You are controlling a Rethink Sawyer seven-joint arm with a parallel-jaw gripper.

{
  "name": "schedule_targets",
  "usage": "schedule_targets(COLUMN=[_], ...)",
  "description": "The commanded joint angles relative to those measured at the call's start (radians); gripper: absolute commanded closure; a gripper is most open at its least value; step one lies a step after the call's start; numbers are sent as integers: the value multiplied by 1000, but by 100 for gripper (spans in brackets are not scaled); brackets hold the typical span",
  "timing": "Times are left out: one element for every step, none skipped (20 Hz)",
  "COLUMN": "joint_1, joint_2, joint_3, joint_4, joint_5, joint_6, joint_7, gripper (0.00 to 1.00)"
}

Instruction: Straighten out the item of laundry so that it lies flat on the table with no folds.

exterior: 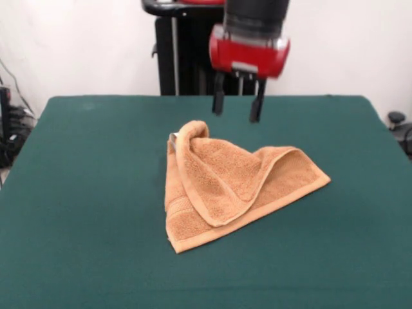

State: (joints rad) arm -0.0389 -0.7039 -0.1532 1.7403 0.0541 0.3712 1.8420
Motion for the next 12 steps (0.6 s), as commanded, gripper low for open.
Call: schedule_targets(joint_1=[31, 37, 41, 41, 34, 35, 41, 46, 46, 46, 47, 48], joint_2=[169, 175, 181, 191, 199, 205, 209, 215, 222, 228, 233, 239], joint_3=[144, 140, 138, 142, 153, 157, 153, 151, 153, 157, 158, 158], joint_4=[82, 80, 81, 83, 89, 95, 99, 104, 110, 119, 127, 135], joint_5=[-35, -41, -45, -47, -48, -50, -54, -56, -59, -57, -62, -67], joint_6=[-56, -68, -86, -98, -112, -123, -143, -155, -172, -177, -199, -221], joint_7=[100, 99, 103, 103, 102, 104, 110, 116, 120, 127, 133, 139], gripper=[0, 0, 0, 0, 0, 0, 0, 0, 0, 0, 0, 0])
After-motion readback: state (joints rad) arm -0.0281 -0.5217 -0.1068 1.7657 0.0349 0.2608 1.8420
